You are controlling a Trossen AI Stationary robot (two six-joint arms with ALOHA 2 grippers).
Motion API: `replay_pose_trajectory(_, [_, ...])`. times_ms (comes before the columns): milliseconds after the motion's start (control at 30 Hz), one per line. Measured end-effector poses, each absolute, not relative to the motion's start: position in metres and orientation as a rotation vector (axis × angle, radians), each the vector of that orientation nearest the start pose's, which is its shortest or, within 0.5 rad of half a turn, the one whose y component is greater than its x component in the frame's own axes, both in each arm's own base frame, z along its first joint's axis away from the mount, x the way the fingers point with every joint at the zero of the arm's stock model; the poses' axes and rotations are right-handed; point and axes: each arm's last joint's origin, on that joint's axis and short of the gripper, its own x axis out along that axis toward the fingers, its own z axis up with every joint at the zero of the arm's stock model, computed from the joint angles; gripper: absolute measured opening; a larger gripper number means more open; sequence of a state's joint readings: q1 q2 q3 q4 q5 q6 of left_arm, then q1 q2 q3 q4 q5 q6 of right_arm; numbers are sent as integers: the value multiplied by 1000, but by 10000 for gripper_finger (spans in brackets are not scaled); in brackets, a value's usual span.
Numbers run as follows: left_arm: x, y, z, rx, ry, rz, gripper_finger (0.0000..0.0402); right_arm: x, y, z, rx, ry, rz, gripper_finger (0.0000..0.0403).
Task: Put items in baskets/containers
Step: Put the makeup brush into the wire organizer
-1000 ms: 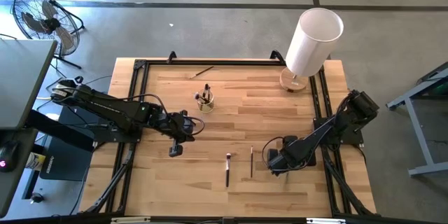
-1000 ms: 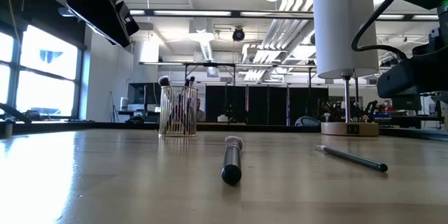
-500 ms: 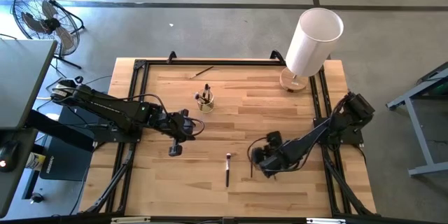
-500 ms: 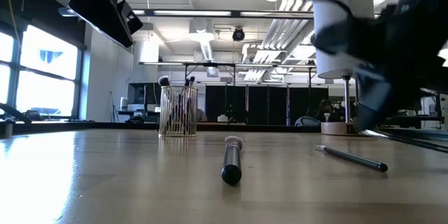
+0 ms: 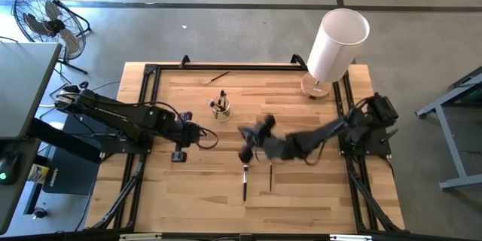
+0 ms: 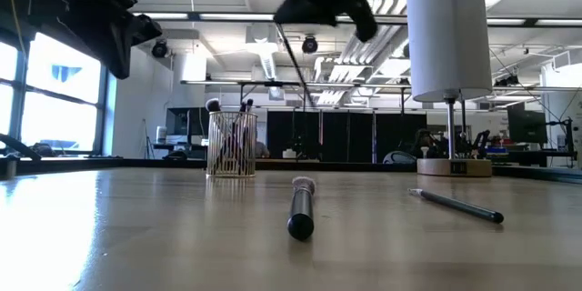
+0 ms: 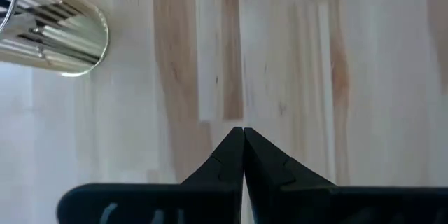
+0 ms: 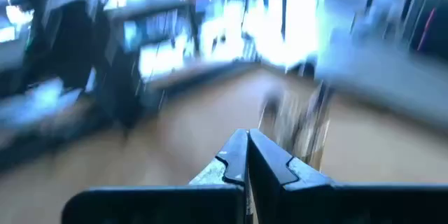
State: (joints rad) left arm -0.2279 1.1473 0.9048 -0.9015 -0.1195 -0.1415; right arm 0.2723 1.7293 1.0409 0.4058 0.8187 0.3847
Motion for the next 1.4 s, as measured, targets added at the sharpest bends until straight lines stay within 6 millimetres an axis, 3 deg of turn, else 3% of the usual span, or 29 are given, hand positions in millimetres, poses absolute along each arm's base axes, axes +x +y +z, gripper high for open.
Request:
replay_pose_trajectory(267, [173,-38,254,86,1206,-58,1,389,-26,279,62,-180,-525,0])
replay_pose_trajectory(400, [158,-34,252,67,1193,-47,1,406,-69,283,37,-204,-483,0])
replay_pose_trajectory(533, [152,-33,256,46,1150,-26,1,430,-90,271,22,-194,-427,0])
replay_pose_trajectory(700, [148,-31,260,47,1119,-15,1,454,-94,239,54,-104,-385,0])
replay_pose_trajectory(933, [147,-31,260,46,1118,-8,1,457,-83,218,100,63,-410,5])
replay_pose_trajectory(1400, [151,-32,262,-5,1077,15,1,436,-66,245,86,272,-423,82])
